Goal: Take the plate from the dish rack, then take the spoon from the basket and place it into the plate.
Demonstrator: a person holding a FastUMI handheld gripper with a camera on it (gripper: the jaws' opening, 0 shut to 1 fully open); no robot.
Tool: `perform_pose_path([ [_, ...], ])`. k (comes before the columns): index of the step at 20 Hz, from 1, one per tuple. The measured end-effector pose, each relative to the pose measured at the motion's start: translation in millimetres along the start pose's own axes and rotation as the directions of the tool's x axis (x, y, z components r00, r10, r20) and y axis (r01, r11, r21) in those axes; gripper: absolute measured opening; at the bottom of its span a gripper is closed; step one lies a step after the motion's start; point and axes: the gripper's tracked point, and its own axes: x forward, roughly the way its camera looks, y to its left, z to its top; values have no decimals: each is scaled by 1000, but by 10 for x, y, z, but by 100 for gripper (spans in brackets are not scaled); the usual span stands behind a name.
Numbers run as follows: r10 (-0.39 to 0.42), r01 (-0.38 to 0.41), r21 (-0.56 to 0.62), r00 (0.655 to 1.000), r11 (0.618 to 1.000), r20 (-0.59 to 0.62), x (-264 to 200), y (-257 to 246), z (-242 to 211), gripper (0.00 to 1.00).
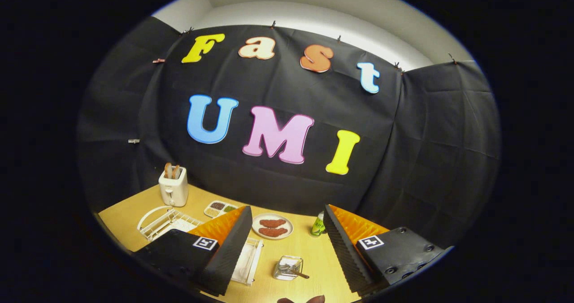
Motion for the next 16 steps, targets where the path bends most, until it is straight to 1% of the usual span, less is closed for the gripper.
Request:
perform_pose_path([
  [1,33,-33,6,998,999,-46,55,93,-137,97],
  [3,99,-93,53,987,994,-130,158,299,-380,98],
  [6,170,-136,151,955,979,-243,327,554,-743,98],
  [8,191,-136,191,931,972,-312,460,683,-959,98],
  [11,208,-128,221,896,967,-392,677,874,-1219,98],
  [13,220,-130,223,865,966,-451,855,1024,-1421,98],
  [15,235,-131,228,822,965,-520,1000,1167,-1603,97],
  [16,229,-117,231,801,966,-553,1024,1223,-1729,95],
])
